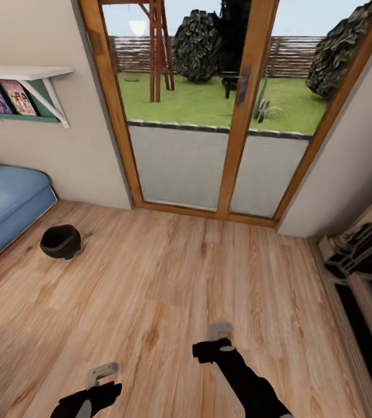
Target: Place each of the two pumpkins and all three candles from the living room inside a cabinet in the living room (use any cabinet), then make sure every cabinet is closed, and position the cauldron so it is next to a table in the living room.
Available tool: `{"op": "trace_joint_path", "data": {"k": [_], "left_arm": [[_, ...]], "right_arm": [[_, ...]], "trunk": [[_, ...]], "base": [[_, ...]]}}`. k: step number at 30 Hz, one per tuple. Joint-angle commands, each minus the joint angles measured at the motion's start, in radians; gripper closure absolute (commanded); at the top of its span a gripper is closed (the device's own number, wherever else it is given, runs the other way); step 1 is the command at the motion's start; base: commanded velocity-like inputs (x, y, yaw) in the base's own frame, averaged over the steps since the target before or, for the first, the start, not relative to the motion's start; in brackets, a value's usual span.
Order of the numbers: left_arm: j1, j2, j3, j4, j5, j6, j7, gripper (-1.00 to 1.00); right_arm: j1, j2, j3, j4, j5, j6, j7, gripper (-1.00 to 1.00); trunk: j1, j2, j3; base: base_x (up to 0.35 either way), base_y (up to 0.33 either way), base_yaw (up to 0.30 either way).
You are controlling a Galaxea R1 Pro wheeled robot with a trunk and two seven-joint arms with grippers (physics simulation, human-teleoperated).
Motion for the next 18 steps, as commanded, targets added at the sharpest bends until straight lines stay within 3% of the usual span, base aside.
{"op": "trace_joint_path", "data": {"k": [1, 18], "left_arm": [[0.0, 0.001, -0.004, -0.002, 0.011, 0.003, 0.01, -1.0], [0.0, 0.0, -0.004, -0.002, 0.01, 0.003, 0.01, -1.0]], "right_arm": [[-0.001, -0.001, 0.004, -0.002, -0.01, 0.003, -0.01, -1.0], [-0.001, 0.0, 0.004, -0.002, -0.01, 0.003, -0.011, -1.0]], "trunk": [[0.001, -0.001, -0.001], [0.001, -0.001, -0.001]], "base": [[0.316, -0.14, 0.268], [0.302, -0.168, 0.285]]}}
